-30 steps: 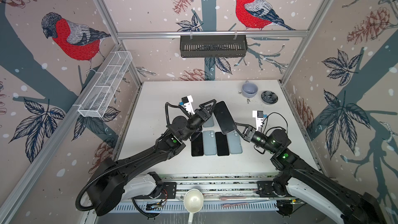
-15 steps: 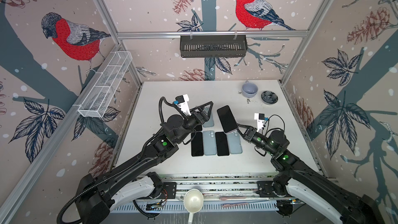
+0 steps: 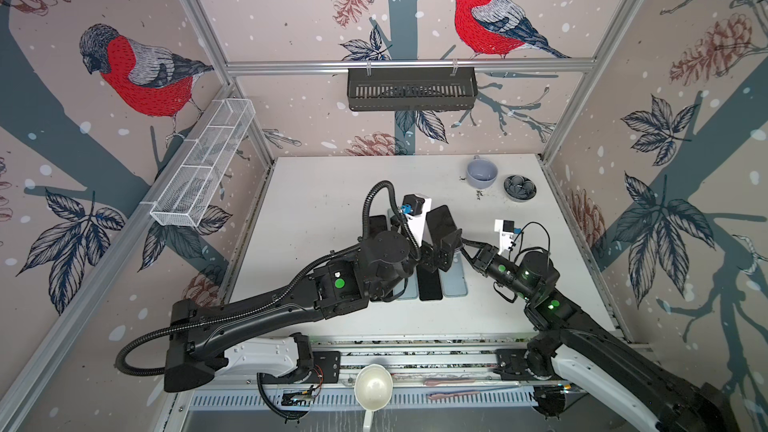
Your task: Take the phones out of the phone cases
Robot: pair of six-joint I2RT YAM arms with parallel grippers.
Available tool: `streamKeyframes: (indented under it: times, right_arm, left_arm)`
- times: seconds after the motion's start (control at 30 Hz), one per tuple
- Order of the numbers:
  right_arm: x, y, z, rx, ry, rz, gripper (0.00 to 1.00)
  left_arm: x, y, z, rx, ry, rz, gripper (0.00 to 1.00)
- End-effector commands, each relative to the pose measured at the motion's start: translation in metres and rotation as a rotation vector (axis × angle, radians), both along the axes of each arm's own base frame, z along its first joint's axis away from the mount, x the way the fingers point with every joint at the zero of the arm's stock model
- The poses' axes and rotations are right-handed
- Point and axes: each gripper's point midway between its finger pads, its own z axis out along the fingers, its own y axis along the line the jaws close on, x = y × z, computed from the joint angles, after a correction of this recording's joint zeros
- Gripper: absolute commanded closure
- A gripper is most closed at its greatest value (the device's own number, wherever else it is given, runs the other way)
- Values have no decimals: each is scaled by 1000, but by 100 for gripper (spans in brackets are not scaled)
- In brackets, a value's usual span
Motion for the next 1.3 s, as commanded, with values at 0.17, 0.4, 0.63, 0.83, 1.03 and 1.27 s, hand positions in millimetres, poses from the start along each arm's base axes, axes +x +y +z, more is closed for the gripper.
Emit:
streamKeyframes:
  times: [0.17, 0.4, 0.63, 0.83, 1.03, 1.27]
  right_arm:
    - [1, -2, 12, 27, -33, -10, 100]
    - [0, -2, 11, 27, -29, -7, 100]
    - [-3, -1, 8, 33, -23, 7, 100]
    - [-5, -2, 10, 38, -32, 7, 100]
    - [-6, -3, 9, 34, -33, 9, 100]
    - [-7, -6, 7, 34, -36, 3, 100]
  left_arm:
    - [-25, -28, -24, 378, -228, -52, 2]
    - [-33, -56, -60, 575, -270, -99, 4]
    - [-39, -73, -69, 589, -275, -164, 10]
    - [-47, -85, -82, 633, -247, -247, 13]
    - [-23, -76, -103, 733, -205, -123, 20]
    - [-3, -60, -104, 695, -160, -52, 28]
